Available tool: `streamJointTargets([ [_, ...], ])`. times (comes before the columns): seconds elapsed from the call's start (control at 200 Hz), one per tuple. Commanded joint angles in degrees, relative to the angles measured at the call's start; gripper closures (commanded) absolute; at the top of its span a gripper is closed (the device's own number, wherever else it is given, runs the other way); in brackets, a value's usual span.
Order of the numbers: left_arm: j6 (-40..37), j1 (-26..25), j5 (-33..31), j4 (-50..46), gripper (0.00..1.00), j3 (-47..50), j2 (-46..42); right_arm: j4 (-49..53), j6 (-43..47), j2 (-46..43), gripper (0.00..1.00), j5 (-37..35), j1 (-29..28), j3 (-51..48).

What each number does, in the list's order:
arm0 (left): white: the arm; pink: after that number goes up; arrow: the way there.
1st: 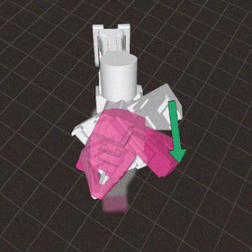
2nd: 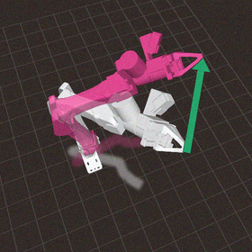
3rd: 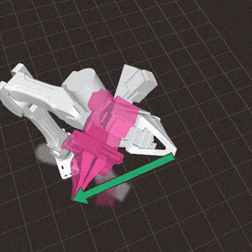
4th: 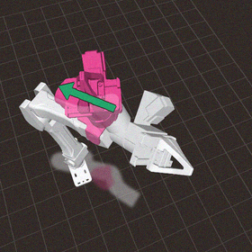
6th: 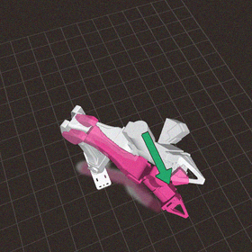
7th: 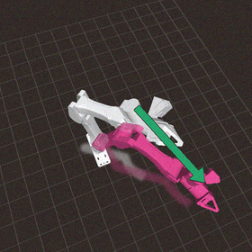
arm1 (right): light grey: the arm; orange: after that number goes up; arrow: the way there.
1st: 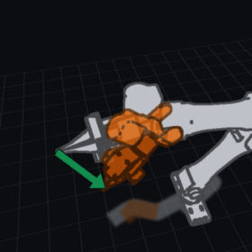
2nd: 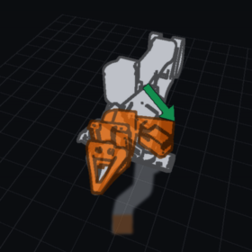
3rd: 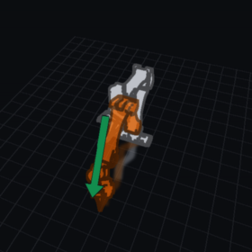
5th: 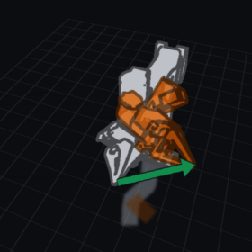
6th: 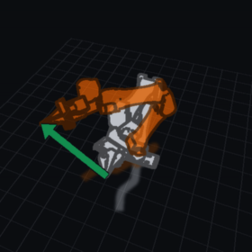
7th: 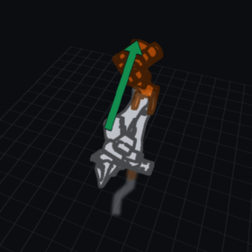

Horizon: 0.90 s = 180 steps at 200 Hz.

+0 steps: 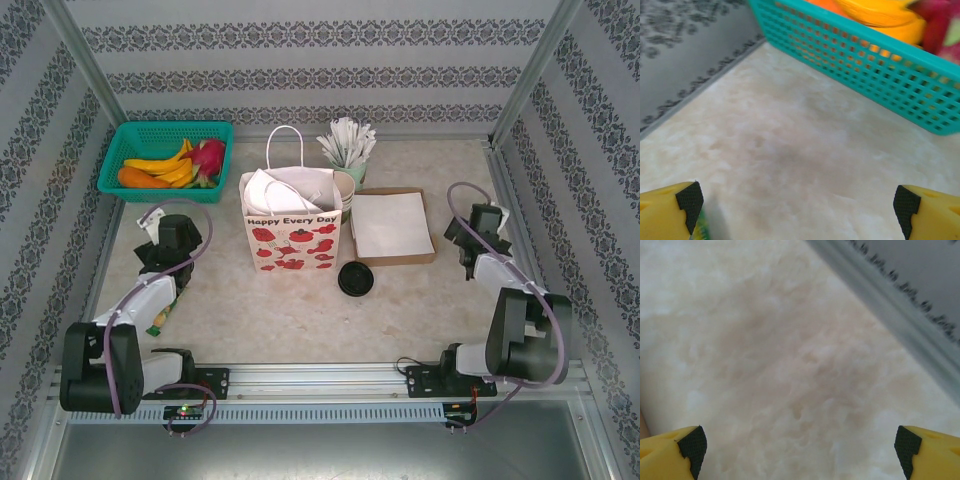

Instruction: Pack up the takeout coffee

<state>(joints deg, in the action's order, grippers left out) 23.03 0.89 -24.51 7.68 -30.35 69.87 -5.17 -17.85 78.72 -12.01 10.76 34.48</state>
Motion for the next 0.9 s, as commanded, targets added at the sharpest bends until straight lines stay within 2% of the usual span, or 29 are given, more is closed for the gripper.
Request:
streamJointTargets([
  [0.0, -6.3, 0.6, 9.4, 7.4, 0.01, -0.1, 2.7, -12.0, 1.6, 1.2, 0.02, 7.5, 0.0, -2.0],
  [0.14, -13.7, 0.6, 15.4, 25.4, 0.01, 6.7, 6.3, -21.4, 5.3, 2.3, 0.02, 12.0, -1.0, -3.7],
  [0.29, -18.1, 0.6, 17.6, 29.5, 0.01, 7.6, 7.1, -28.0, 9.4, 4.8, 0.02, 17.0, -4.4, -4.2],
  [0.455, -20.0, 0.5, 20.8, 34.2, 0.01, 9.0, 8.6, -32.3, 16.8, 5.5, 0.02, 13.3, -11.0, -6.2],
  [0.59, -20.4, 0.4, 23.2, 48.7, 0.01, 13.2, 15.6, -37.2, 18.3, 4.4, 0.02, 12.3, -12.4, -9.7],
  [0.659, -21.2, -0.3, 22.5, 53.0, 0.01, 13.6, 19.2, -42.1, 18.4, 5.2, 0.02, 12.0, -12.7, -11.8],
  [0.734, -21.7, -0.7, 23.0, 47.5, 0.01, 11.4, 18.5, -49.2, 17.8, 8.2, 0.02, 10.4, -12.7, -13.6],
  [0.779, -21.4, -0.9, 21.6, 47.2, 0.01, 10.3, 19.6, -46.2, 17.4, 7.4, 0.02, 8.8, -12.7, -12.8],
  [0.829, -20.1, -0.9, 18.2, 40.9, 0.01, 7.6, 19.1, -45.8, 16.2, 7.7, 0.02, 6.6, -12.7, -12.4],
  [0.894, -20.6, -1.8, 16.9, 42.3, 0.01, 7.9, 19.6, -45.9, 15.5, 7.4, 0.02, 4.3, -12.7, -12.6],
])
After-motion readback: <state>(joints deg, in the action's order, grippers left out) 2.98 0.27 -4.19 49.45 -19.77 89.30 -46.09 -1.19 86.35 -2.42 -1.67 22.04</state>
